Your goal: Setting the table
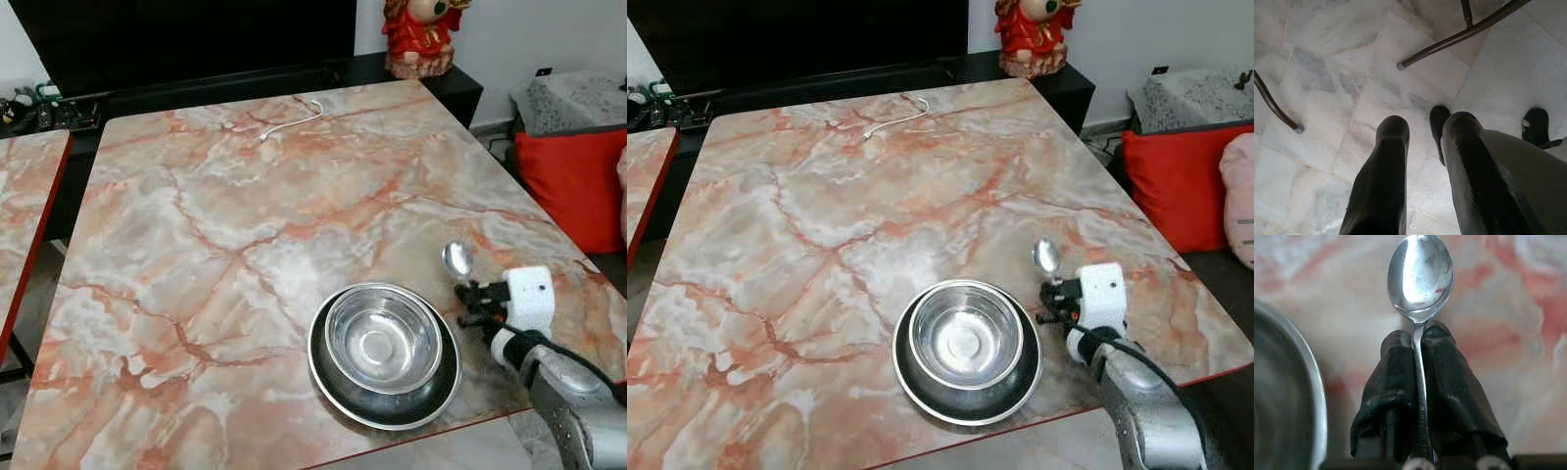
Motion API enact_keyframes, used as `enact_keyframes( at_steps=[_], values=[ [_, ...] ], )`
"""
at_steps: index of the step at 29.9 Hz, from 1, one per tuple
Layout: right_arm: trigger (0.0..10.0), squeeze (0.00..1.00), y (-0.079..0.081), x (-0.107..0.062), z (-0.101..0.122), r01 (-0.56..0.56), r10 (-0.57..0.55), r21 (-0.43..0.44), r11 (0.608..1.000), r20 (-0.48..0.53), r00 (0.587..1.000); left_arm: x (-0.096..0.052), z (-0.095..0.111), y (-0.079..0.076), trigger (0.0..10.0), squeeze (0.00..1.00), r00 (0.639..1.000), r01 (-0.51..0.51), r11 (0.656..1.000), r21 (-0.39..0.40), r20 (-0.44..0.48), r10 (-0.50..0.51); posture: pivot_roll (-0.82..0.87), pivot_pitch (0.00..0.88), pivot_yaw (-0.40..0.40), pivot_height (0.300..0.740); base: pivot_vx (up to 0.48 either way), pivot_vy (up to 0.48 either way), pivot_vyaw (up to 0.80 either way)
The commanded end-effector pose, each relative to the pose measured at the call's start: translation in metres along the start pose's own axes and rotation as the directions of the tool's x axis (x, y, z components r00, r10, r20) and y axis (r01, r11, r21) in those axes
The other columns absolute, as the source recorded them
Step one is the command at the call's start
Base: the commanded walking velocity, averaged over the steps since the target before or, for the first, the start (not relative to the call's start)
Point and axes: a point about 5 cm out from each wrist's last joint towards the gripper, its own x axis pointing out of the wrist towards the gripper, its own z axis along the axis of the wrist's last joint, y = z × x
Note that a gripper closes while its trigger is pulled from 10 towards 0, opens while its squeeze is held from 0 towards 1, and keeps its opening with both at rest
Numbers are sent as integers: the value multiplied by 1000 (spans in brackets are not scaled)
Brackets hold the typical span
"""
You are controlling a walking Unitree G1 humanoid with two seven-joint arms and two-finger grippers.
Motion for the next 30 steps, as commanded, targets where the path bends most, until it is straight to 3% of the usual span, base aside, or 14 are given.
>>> enact_keyframes(
  at_steps=[1, 6, 17, 30],
  values=[
    [10000, 0, -2, -1, -1, 20, -20, -5, 1000, -7, 1000, -1, -5, 0, 10000, 0, 999, -2, 1000, 12, -32, 2, -129, 127, 42, 740, 0, 0, 0],
    [10000, 0, -2, -1, -6, 26, -26, -5, 1000, -17, 1000, -1, -6, -2, 10000, 0, 1000, 5, 1000, 23, -31, -4, -135, 127, 55, 740, 0, 0, 0],
    [10000, 0, 5, 0, -11, 23, -23, 14, 1000, -12, 1000, -8, -12, 24, 10000, 0, 999, -18, 999, 30, -38, 19, -138, 120, 64, 740, 0, 0, 0],
    [10000, 0, 6, 8, -18, 46, -46, 42, 998, -8, 999, -10, -24, 14, 10000, 0, 998, -11, 999, 31, -66, 13, -128, 111, 60, 740, 0, 0, 0]
  ],
)
